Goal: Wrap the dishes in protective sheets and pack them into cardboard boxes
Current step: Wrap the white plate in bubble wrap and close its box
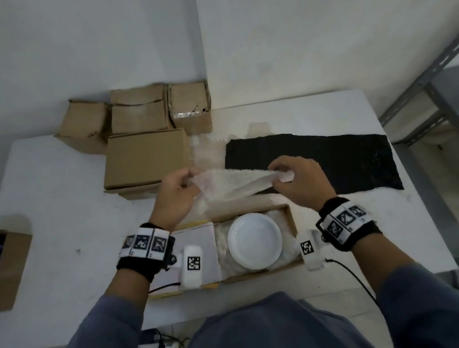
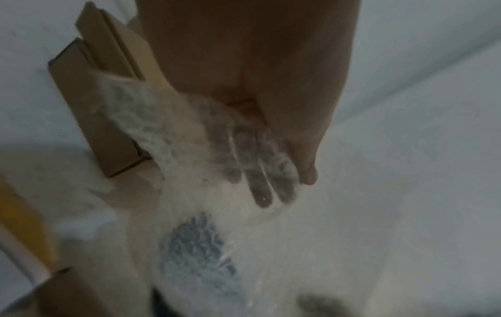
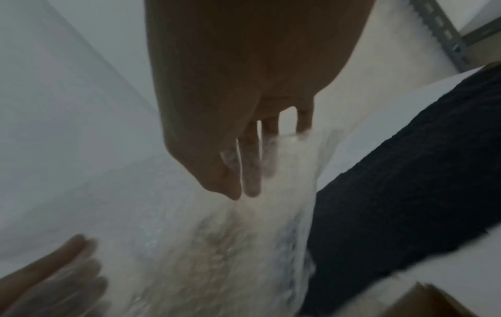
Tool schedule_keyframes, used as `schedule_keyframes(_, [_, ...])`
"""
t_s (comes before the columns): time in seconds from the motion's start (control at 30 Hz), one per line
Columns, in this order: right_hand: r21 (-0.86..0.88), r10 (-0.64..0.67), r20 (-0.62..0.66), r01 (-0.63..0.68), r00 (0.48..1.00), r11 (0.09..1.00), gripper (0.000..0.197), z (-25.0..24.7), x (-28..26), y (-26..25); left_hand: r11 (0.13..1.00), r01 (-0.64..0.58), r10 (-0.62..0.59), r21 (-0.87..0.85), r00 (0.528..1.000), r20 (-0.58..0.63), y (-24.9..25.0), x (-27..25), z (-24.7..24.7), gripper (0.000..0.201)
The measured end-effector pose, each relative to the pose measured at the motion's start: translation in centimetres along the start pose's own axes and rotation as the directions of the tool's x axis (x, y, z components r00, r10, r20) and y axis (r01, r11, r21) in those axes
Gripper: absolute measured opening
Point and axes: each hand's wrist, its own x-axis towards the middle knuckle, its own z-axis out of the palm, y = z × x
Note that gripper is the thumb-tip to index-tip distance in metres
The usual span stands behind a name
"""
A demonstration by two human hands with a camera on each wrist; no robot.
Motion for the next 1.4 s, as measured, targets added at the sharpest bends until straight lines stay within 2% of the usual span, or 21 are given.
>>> schedule_keyframes(0.07, [0.03,0.118,0.058,-0.12,0.991,0.992,0.009,-0.9,0.5,0.7,0.992,0.071,-0.073,-0.104,0.997,-0.014,0.5,0.1,-1.0,0.014])
schedule_keyframes(0.13, [0.137,0.21,0.107,-0.224,0.972,0.965,0.019,-1.4,0.7,1.1,0.965,0.138,-0.151,-0.223,0.988,-0.043,0.6,-0.2,-1.8,0.023])
schedule_keyframes(0.2, [0.259,0.257,0.073,-0.267,0.964,0.928,0.024,-1.6,0.6,1.3,0.921,0.197,-0.232,-0.335,0.97,-0.068,0.3,-0.6,-2.3,0.019])
schedule_keyframes(0.27, [0.432,0.306,0.029,-0.288,0.952,0.855,0.018,-1.4,0.4,1.1,0.903,0.247,-0.281,-0.351,0.959,-0.046,-0.6,-1.3,-2.6,0.015])
schedule_keyframes(0.33, [0.595,0.39,0.025,-0.328,0.92,0.734,0.014,-0.5,0.0,1.4,0.898,0.336,-0.358,-0.282,0.933,-0.028,-2.5,-1.9,-2.9,0.019])
schedule_keyframes(0.37, [0.62,0.431,0.022,-0.351,0.902,0.702,0.016,0.2,-0.3,1.8,0.888,0.392,-0.411,-0.239,0.911,-0.033,-3.8,-2.1,-2.9,0.022])
schedule_keyframes(0.5, [0.528,0.504,0.006,-0.431,0.863,0.732,0.02,3.5,-1.2,4.2,0.835,0.515,-0.53,-0.196,0.847,-0.03,-6.8,-3.8,-1.2,0.028])
schedule_keyframes(0.6, [0.417,0.513,0.01,-0.47,0.858,0.778,0.03,5.1,-2.2,5.1,0.856,0.517,-0.517,-0.025,0.856,-0.01,-9.0,-5.1,-0.1,0.033])
schedule_keyframes(0.73, [0.33,0.531,0.069,-0.521,0.845,0.787,0.071,5.3,-3.5,6.0,0.86,0.503,-0.504,0.089,0.863,-0.013,-11.0,-6.4,0.4,0.042])
schedule_keyframes(0.8, [0.264,0.49,0.093,-0.496,0.867,0.827,0.084,5.3,-4.2,6.3,0.86,0.494,-0.495,0.125,0.869,-0.025,-11.5,-6.5,0.5,0.047])
schedule_keyframes(0.87, [0.107,0.359,0.027,-0.36,0.933,0.927,0.074,5.6,-5.1,6.3,0.856,0.483,-0.485,0.185,0.874,-0.039,-11.8,-6.6,0.7,0.057])
schedule_keyframes(0.93, [-0.01,0.189,-0.007,-0.189,0.982,0.982,0.052,5.7,-5.8,5.8,0.868,0.439,-0.437,0.234,0.897,-0.064,-11.9,-6.6,1.1,0.07])
schedule_keyframes(0.97, [-0.029,0.14,0.042,-0.139,0.989,0.99,0.047,5.7,-6.0,5.4,0.89,0.388,-0.376,0.24,0.921,-0.098,-11.9,-6.6,1.4,0.077])
schedule_keyframes(1.03, [-0.075,0.102,0.243,-0.086,0.965,0.993,0.053,5.8,-6.3,4.7,0.906,0.226,-0.172,0.359,0.969,-0.175,-11.7,-6.6,1.8,0.082])
schedule_keyframes(1.07, [-0.13,0.091,0.333,-0.05,0.938,0.99,0.06,5.9,-6.4,4.3,0.876,0.109,-0.048,0.471,0.989,-0.14,-11.4,-6.5,2.0,0.08])
schedule_keyframes(1.1, [-0.189,0.078,0.393,-0.002,0.916,0.982,0.068,6.1,-6.6,4.0,0.82,-0.019,0.051,0.573,0.998,-0.04,-10.9,-6.5,2.4,0.076])
schedule_keyframes(1.13, [-0.235,0.061,0.429,0.046,0.901,0.971,0.075,6.4,-6.8,3.8,0.753,-0.127,0.085,0.645,0.992,0.096,-10.5,-6.3,2.9,0.073])
schedule_keyframes(1.2, [-0.32,0.047,0.472,0.122,0.88,0.94,0.089,7.1,-7.4,3.5,0.657,-0.278,0.044,0.701,0.942,0.333,-10.1,-6.1,4.0,0.073])
schedule_keyframes(1.23, [-0.359,0.054,0.488,0.144,0.871,0.922,0.095,7.4,-7.6,3.4,0.631,-0.313,0.005,0.71,0.917,0.4,-10.1,-6.1,4.6,0.077])
schedule_keyframes(1.3, [-0.412,0.093,0.503,0.144,0.859,0.9,0.104,7.9,-7.9,3.6,0.583,-0.324,-0.076,0.745,0.891,0.448,-10.8,-6.0,5.5,0.089])
schedule_keyframes(1.4, [-0.411,0.11,0.482,0.113,0.869,0.905,0.114,8.2,-8.3,3.9,0.498,-0.315,-0.14,0.808,0.89,0.434,-11.3,-5.9,6.2,0.104])
